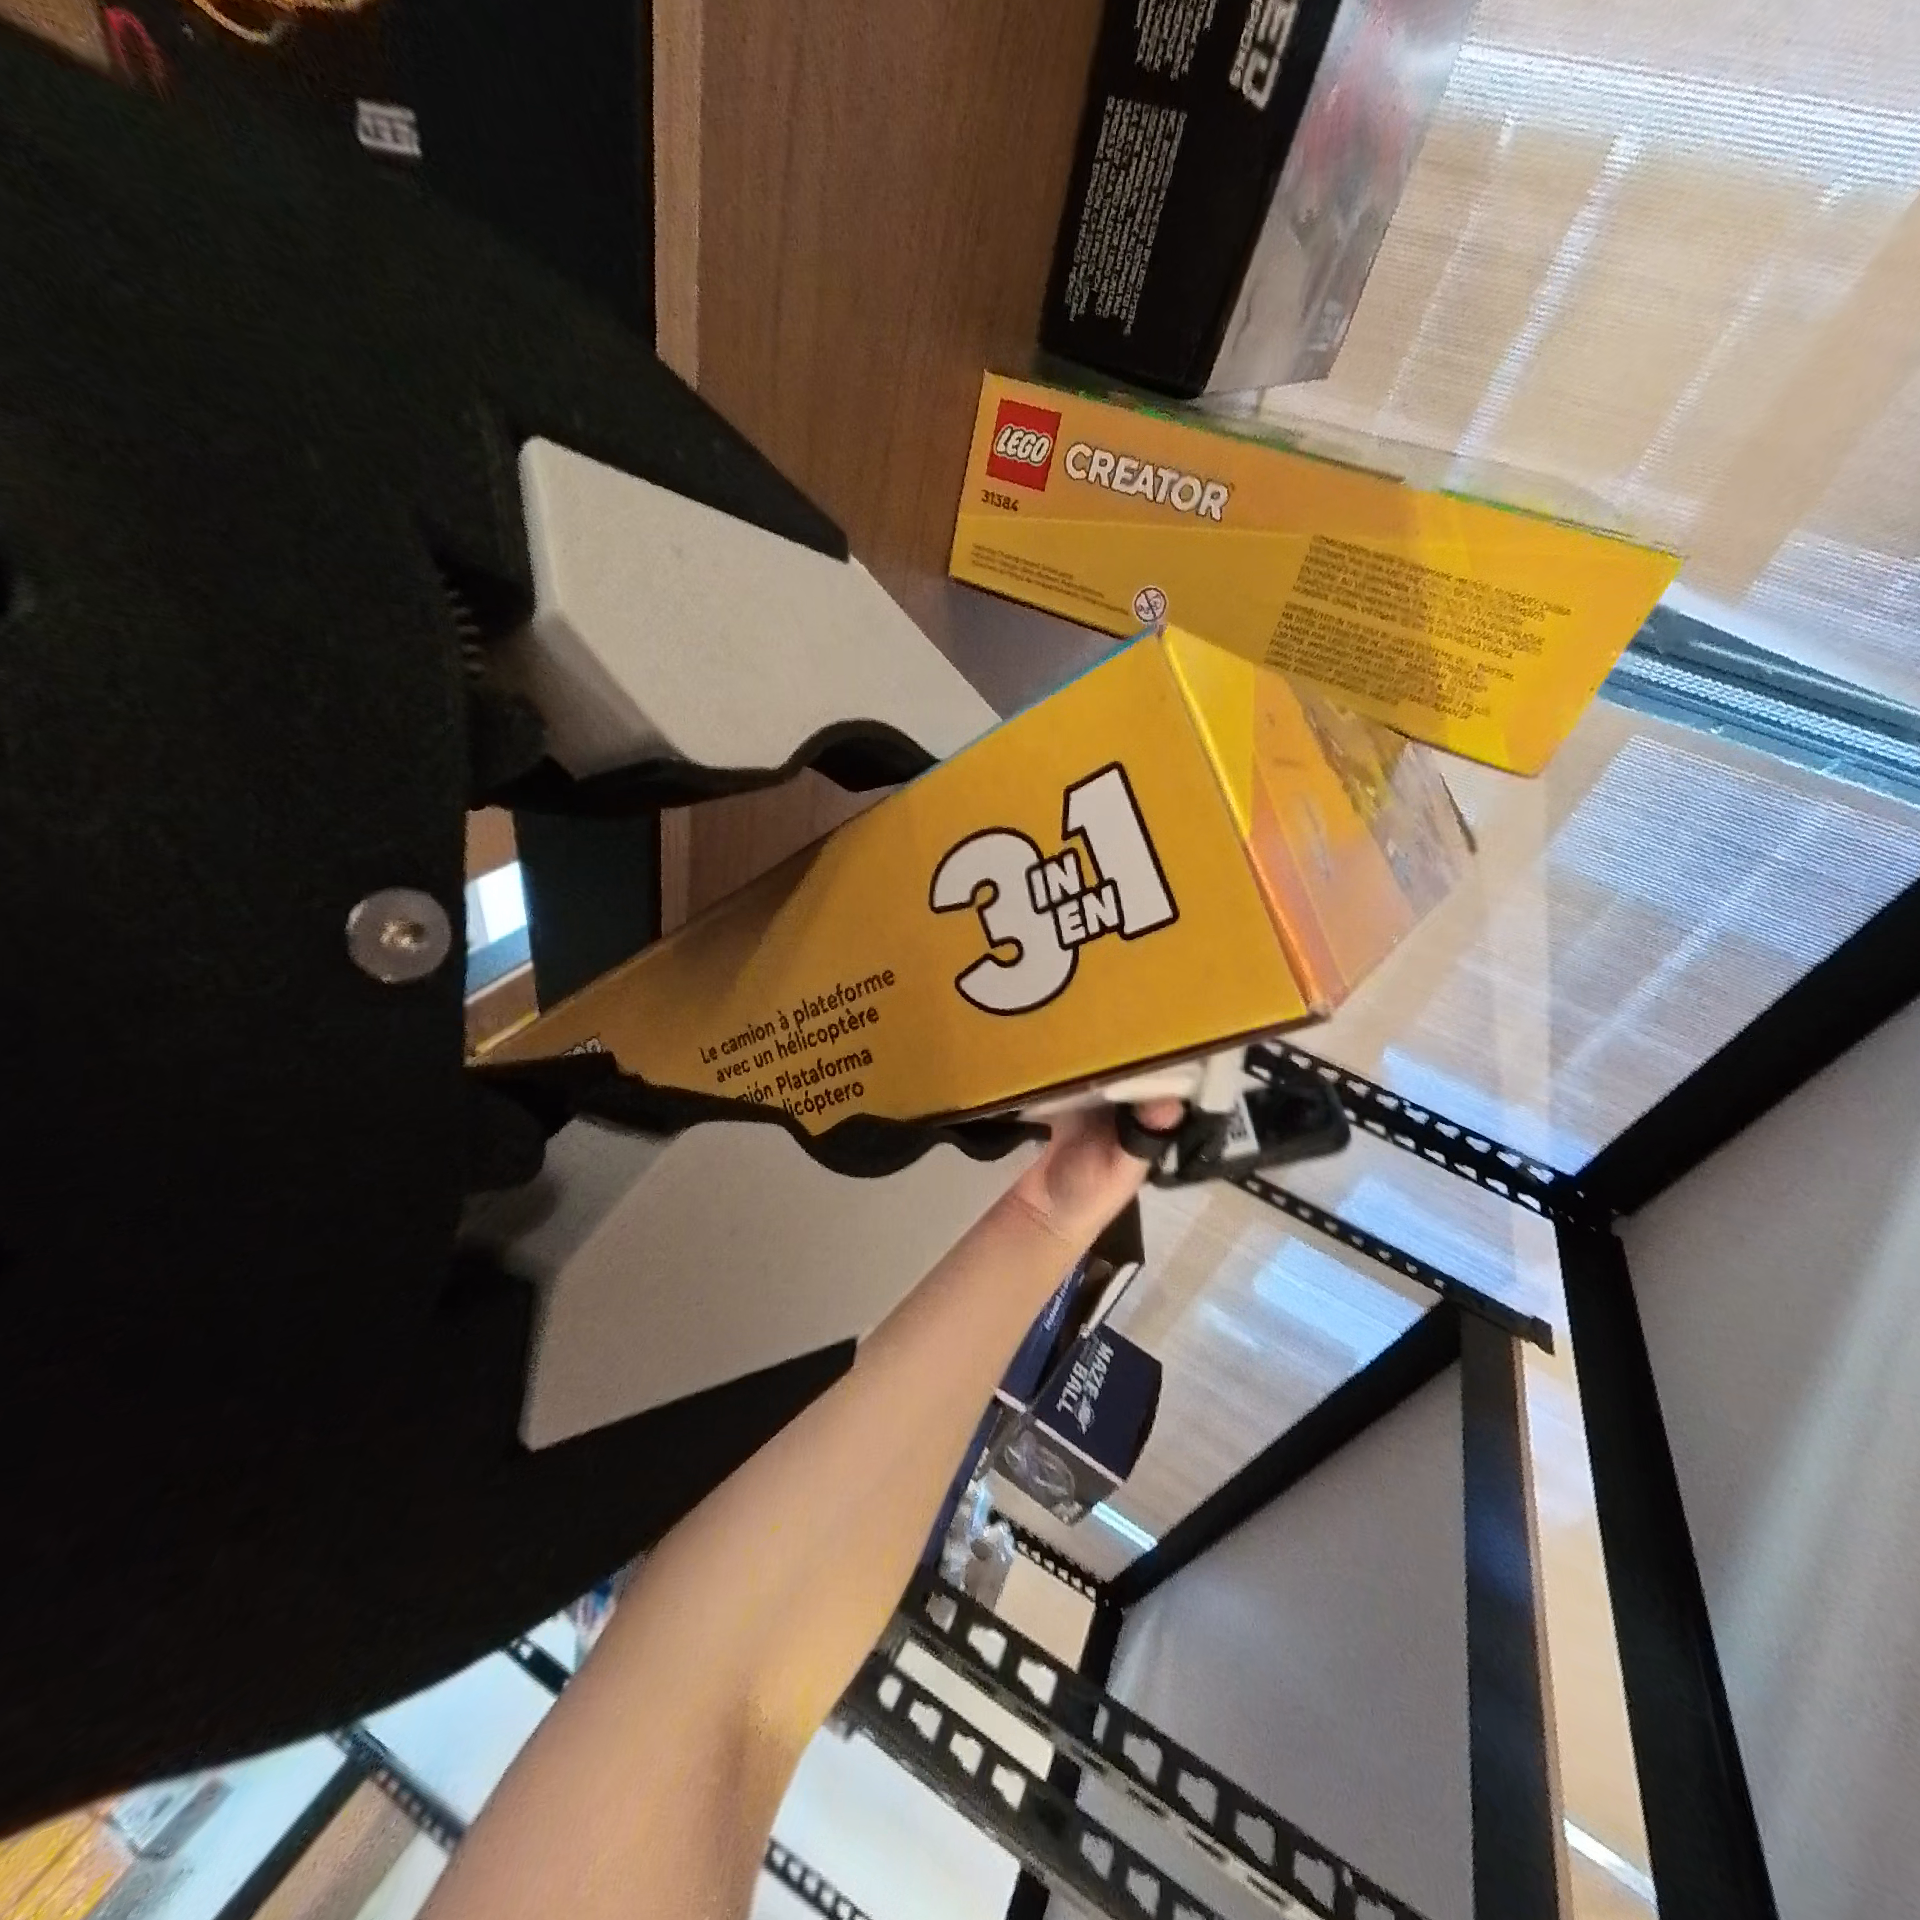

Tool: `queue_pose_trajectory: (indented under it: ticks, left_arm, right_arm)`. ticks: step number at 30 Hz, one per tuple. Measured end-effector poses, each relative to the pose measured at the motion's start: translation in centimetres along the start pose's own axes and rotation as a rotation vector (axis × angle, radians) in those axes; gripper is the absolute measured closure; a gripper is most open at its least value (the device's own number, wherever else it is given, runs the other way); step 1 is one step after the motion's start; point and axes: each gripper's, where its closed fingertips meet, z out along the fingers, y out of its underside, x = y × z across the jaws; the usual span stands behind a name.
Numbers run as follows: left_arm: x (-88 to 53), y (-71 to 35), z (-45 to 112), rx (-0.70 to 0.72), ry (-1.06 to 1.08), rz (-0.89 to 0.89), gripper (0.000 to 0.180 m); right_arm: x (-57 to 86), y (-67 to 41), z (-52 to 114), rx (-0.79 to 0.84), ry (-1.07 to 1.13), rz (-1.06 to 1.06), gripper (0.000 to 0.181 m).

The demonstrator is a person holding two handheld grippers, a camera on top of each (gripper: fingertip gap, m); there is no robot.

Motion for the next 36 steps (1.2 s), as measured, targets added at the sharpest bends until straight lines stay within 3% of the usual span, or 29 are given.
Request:
queue_pose_trajectory:
  ticks: [3,8,9,11,15,23,28,30,36]
  left_arm:
    - [-0.4,0.1,-0.4,0.026,0.043,-0.030,0.119]
    - [-1.1,0.3,-0.8,0.071,0.111,-0.075,0.119]
    - [-1.1,0.3,-0.8,0.080,0.123,-0.080,0.119]
    - [-1.1,0.2,-1.1,0.097,0.148,-0.088,0.119]
    - [0.2,0.4,-1.3,0.079,0.191,0.022,0.119]
    - [1.2,0.8,3.2,-0.097,0.168,0.058,0.117]
    - [-1.6,-1.5,1.8,0.063,0.099,0.001,0.120]
    - [-1.3,-2.6,1.4,0.102,0.097,0.059,0.117]
    - [2.5,-5.4,4.6,0.008,0.138,0.360,0.091]
  right_arm:
    - [1.4,1.5,0.5,-0.087,-0.026,0.029,0.100]
    - [-0.7,3.9,1.7,-0.248,-0.215,0.182,0.095]
    - [-1.6,4.9,1.9,-0.312,-0.257,0.188,0.096]
    - [-3.6,6.3,1.9,-0.447,-0.369,0.189,0.118]
    - [-5.2,5.5,1.3,-0.494,-0.371,0.027,0.127]
    - [-9.3,-1.8,-2.6,-0.628,-0.179,-0.324,0.129]
    - [-9.8,-3.1,-4.2,-0.812,0.043,-0.514,0.129]
    - [-9.2,-2.2,-4.3,-0.924,0.130,-0.571,0.128]
    - [-10.2,-1.2,-2.6,-1.058,0.264,-0.686,0.125]
